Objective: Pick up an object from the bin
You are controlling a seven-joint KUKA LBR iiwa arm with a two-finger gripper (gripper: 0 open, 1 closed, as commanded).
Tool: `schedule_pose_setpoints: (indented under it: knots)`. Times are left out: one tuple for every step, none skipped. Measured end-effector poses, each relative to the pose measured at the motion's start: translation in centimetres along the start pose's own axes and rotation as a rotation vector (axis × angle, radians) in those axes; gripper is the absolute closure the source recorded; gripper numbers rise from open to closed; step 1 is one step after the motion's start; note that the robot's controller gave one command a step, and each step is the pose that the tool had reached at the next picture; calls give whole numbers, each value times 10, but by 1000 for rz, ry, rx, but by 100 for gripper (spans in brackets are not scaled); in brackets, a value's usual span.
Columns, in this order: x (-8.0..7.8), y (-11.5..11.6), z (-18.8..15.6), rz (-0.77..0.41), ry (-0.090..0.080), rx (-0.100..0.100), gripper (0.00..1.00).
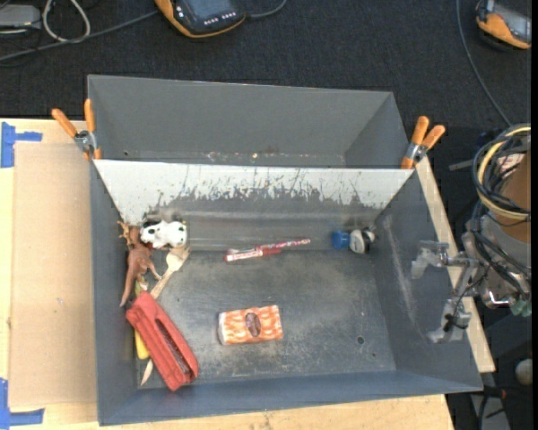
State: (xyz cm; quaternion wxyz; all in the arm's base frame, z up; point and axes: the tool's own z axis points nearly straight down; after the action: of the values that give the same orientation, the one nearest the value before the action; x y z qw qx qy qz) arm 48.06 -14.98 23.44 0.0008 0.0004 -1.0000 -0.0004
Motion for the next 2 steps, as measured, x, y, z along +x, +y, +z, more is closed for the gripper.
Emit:
schedule_pose_setpoints:
  knots:
    - [-8,29,40,-81,-2,1,0]
    - [3,62,116,-258,4,-1,0]
